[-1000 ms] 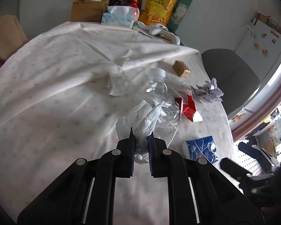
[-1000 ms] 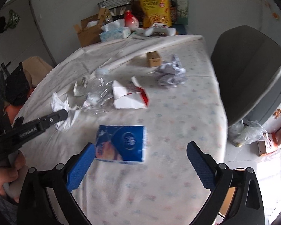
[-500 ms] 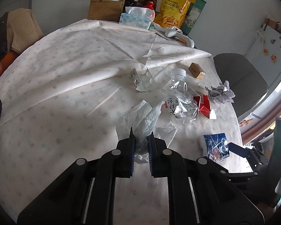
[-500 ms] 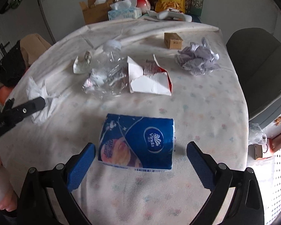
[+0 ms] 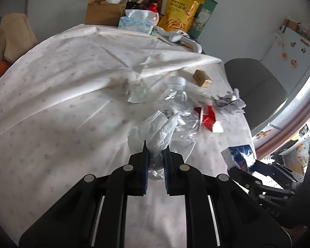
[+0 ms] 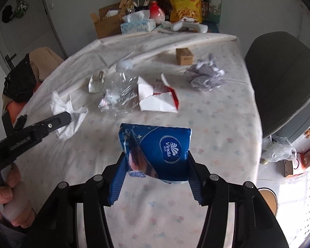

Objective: Collect trash
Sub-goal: 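Carry the plastic bag and tissue pack with both grippers over the trash bin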

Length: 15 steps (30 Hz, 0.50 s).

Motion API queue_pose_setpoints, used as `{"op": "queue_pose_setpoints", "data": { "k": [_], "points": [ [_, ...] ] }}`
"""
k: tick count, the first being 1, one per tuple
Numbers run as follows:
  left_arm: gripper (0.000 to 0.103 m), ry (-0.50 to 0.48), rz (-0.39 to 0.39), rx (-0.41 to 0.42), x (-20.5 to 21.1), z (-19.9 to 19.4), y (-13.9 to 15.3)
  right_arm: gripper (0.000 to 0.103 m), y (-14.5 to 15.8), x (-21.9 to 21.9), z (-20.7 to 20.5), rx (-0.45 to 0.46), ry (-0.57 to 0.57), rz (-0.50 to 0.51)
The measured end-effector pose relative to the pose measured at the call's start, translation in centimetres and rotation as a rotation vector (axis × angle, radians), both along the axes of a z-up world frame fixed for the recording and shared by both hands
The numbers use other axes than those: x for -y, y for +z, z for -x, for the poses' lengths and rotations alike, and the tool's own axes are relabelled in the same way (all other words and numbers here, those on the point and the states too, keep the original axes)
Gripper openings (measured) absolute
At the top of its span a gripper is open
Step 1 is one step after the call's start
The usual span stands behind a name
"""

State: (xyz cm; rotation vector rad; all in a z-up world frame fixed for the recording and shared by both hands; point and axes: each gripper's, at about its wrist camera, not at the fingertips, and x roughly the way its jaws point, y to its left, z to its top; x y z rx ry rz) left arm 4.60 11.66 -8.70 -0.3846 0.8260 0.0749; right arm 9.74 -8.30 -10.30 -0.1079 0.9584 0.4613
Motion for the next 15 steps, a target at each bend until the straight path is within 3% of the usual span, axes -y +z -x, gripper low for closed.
{"op": "queue_pose_setpoints", "data": {
  "k": [15],
  "points": [
    [0.013,-0.139,0.022,0.043,6.1,-2.6,1.3,0.054,3.4,8.8,0.1,0.061,-0.179,-0.027]
  ]
}}
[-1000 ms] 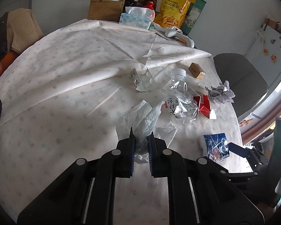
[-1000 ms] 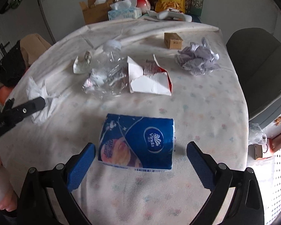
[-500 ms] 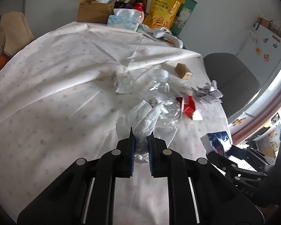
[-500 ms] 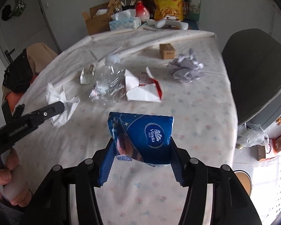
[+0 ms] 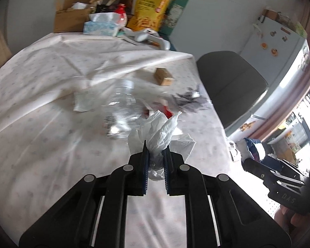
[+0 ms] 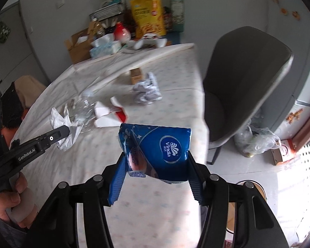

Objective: Collect trash
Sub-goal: 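Carry the plastic bag and tissue pack with both grippers over the trash bin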

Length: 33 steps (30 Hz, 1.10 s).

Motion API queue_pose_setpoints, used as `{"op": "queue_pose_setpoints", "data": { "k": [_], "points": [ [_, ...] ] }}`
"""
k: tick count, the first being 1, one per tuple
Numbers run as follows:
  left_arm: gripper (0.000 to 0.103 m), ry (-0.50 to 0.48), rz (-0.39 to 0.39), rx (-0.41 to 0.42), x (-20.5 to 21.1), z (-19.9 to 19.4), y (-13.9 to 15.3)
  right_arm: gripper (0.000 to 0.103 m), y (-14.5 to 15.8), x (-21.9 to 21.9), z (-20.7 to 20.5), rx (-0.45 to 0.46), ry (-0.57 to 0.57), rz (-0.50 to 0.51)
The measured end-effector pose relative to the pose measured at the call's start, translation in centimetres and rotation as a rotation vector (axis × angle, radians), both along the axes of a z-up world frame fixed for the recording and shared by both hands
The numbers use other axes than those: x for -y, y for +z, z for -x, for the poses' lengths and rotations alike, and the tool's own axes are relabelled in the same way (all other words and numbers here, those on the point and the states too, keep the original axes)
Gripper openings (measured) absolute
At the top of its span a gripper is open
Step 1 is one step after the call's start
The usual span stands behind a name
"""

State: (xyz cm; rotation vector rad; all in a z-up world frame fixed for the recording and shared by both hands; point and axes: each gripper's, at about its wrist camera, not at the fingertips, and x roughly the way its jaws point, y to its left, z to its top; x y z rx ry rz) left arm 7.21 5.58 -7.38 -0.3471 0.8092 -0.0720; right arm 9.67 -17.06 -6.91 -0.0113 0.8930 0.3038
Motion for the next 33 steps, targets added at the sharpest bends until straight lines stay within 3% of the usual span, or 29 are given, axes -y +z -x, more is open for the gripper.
{"op": "queue_pose_setpoints", "data": {
  "k": [33],
  "points": [
    [0.013,-0.390,0.005,-0.013,20.1,-5.9,-0.6,0.055,0.1,20.1,2.6,-0.006,-0.432,0.023]
  ]
}}
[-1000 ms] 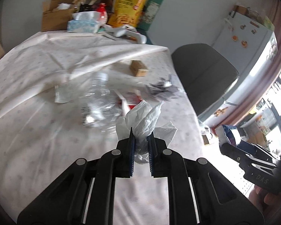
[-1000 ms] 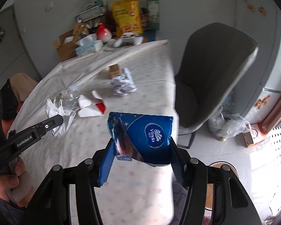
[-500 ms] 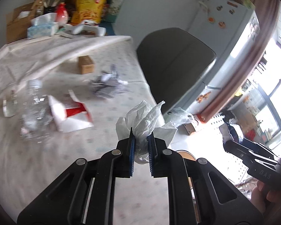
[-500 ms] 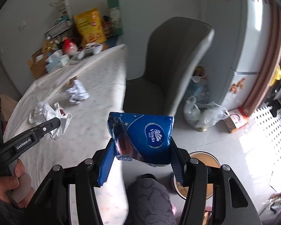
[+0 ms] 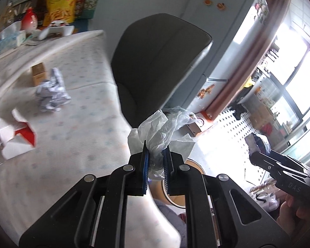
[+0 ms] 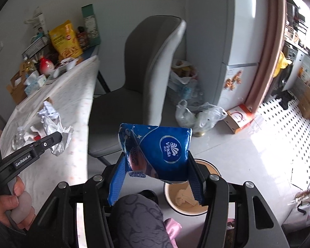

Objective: Collect trash
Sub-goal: 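Carry the plastic bag and tissue pack with both grippers over the trash bin, then open the right gripper to drop the tissue pack while the left gripper releases the plastic bag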

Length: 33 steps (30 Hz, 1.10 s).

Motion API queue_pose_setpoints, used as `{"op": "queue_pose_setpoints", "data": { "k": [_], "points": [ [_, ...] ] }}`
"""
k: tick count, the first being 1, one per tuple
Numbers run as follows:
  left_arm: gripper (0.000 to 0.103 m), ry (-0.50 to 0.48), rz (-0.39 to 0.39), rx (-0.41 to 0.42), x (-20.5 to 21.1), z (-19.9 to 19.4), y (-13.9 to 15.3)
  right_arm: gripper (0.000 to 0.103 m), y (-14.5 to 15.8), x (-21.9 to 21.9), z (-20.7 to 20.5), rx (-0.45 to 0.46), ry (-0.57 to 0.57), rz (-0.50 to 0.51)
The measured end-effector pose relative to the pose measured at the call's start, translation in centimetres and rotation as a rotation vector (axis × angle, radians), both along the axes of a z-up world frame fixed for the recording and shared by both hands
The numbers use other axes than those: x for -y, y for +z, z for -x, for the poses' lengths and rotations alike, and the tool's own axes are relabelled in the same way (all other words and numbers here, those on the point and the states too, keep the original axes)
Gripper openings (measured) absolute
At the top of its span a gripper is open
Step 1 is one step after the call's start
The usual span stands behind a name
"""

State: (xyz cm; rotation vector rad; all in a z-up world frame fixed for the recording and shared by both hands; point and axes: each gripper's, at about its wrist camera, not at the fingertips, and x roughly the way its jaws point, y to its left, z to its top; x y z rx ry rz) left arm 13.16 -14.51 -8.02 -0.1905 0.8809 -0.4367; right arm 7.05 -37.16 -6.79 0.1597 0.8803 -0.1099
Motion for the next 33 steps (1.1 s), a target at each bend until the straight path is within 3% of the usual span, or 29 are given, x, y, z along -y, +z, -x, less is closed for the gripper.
{"op": "queue_pose_setpoints", "data": {
  "k": [9,26,32,33],
  "points": [
    [0.013,-0.080,-0.016,-0.001,5.1,-0.4,-0.3,0.055,-1.2,4.4,0.8,-0.014,-0.078,-0.004],
    [0.013,-0.114,-0.095,-0.059,8.3,-1.2,-3.1,0.056,-6.8,9.4,0.8,-0.061,-0.164,-0.085],
    [0.013,-0.125,-0.118,-0.061,9.0,-1.0,-3.4,0.069,-8.6,10.6,0.3,-0.086,-0.202,-0.064],
    [0.013,-0.128,-0.121,-0.061,9.1,-1.0,-3.4,0.074,-9.0,11.0,0.4,-0.094,-0.212,-0.072]
  ]
}}
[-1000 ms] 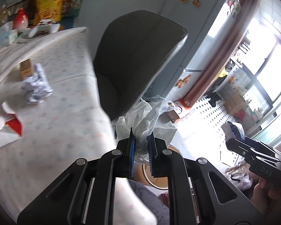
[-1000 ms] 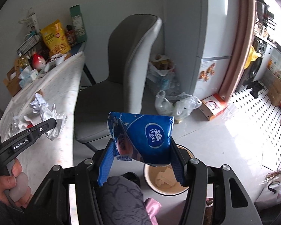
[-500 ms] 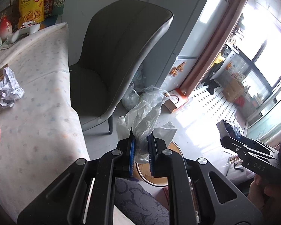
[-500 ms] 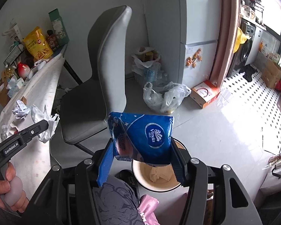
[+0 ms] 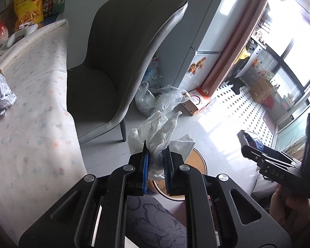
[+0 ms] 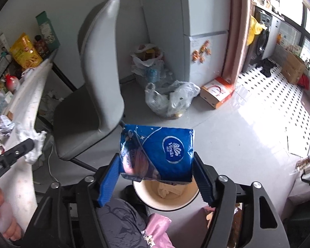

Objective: Collect trash
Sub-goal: 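Open the right gripper to drop the tissue pack while the left gripper releases the plastic bag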

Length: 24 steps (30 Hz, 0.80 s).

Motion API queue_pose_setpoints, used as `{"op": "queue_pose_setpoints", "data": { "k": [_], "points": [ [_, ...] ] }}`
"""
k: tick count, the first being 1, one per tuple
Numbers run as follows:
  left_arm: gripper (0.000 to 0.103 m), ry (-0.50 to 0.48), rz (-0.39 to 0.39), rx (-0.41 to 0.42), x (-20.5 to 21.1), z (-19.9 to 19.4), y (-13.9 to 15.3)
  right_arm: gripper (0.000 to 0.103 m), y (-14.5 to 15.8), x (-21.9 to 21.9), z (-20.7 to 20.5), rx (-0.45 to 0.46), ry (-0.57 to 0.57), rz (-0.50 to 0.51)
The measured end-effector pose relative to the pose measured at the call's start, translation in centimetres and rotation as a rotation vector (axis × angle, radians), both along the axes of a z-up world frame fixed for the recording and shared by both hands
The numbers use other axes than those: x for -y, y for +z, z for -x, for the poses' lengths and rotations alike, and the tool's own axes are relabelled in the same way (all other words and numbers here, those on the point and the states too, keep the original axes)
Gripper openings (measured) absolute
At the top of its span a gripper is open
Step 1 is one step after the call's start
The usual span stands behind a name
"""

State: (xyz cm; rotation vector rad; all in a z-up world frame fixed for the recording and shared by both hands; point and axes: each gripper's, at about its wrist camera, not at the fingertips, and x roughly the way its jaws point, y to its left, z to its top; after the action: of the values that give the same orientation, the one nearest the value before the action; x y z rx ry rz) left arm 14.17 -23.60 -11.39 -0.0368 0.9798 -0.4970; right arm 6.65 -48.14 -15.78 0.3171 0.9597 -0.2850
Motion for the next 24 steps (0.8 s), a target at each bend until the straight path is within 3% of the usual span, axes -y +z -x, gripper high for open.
{"op": "queue_pose_setpoints", "data": {
  "k": [3,9,24],
  "points": [
    [0.013,-0.013,-0.005,-0.006,0.5,-0.2,-0.2,0.083,-0.5,0.8,0.4,-0.002,-0.021,-0.016],
    [0.013,-0.065,-0.004,-0.035,2.3,-0.2,-1.0,0.086,-0.1,2.2,1.7,0.012,-0.055,-0.026],
    [0.013,-0.292,-0.012,-0.096,12.5,1.2,-2.9,0.087,3.2,8.3,8.2,0.097,-0.222,-0.005]
  ]
}}
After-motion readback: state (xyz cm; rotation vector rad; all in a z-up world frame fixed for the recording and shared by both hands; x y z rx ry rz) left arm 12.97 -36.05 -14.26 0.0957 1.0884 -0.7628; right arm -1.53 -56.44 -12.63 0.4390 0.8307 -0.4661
